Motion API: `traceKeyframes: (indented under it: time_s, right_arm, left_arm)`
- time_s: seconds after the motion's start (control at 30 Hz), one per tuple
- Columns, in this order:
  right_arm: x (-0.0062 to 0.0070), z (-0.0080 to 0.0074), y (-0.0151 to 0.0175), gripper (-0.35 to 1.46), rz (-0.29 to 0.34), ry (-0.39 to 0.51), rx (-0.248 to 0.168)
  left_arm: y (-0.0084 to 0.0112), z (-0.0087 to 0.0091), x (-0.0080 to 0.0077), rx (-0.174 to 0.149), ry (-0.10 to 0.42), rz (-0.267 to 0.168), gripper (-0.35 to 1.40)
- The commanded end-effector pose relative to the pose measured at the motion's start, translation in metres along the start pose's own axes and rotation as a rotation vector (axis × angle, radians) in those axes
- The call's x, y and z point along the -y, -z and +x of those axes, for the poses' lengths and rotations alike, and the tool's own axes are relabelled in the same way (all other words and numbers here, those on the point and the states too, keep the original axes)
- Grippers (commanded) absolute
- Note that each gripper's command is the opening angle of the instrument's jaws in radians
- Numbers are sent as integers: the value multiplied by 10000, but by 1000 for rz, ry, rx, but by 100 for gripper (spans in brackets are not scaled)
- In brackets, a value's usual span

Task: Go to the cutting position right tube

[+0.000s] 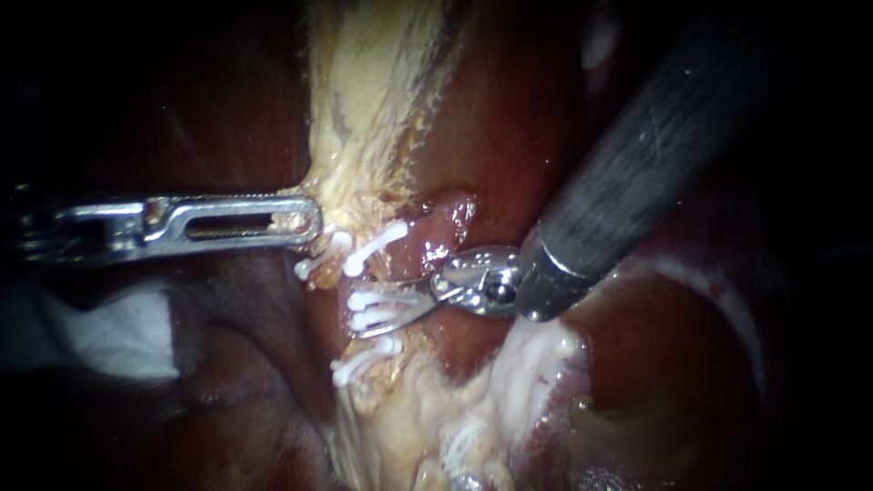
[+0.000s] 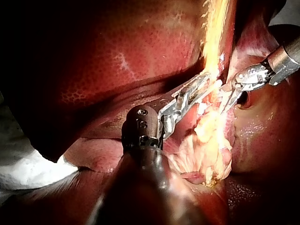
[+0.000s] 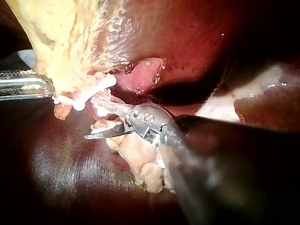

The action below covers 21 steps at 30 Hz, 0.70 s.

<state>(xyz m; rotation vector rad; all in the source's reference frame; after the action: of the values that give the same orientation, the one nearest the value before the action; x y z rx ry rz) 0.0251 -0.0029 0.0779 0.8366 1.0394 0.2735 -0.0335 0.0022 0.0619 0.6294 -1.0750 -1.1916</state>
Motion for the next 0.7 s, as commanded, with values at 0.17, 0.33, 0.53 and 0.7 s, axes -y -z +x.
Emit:
traceKeyframes:
  time_s: [0.17,0.33,0.53,0.7]
  right_arm:
    - [2,-1,5,127,2,1,6]
    - [12,-1,17,127,6,2,15]
    - [20,12,49,127,-11,-10,3]
    - [22,17,74,127,-28,-18,-5]
  left_arm:
    - [0,0,0,0,0,0,-35]
    - [2,-1,0,-1,0,1,-35]
    - [3,-1,0,-2,0,2,-35]
    - [4,-1,0,-2,0,2,-35]
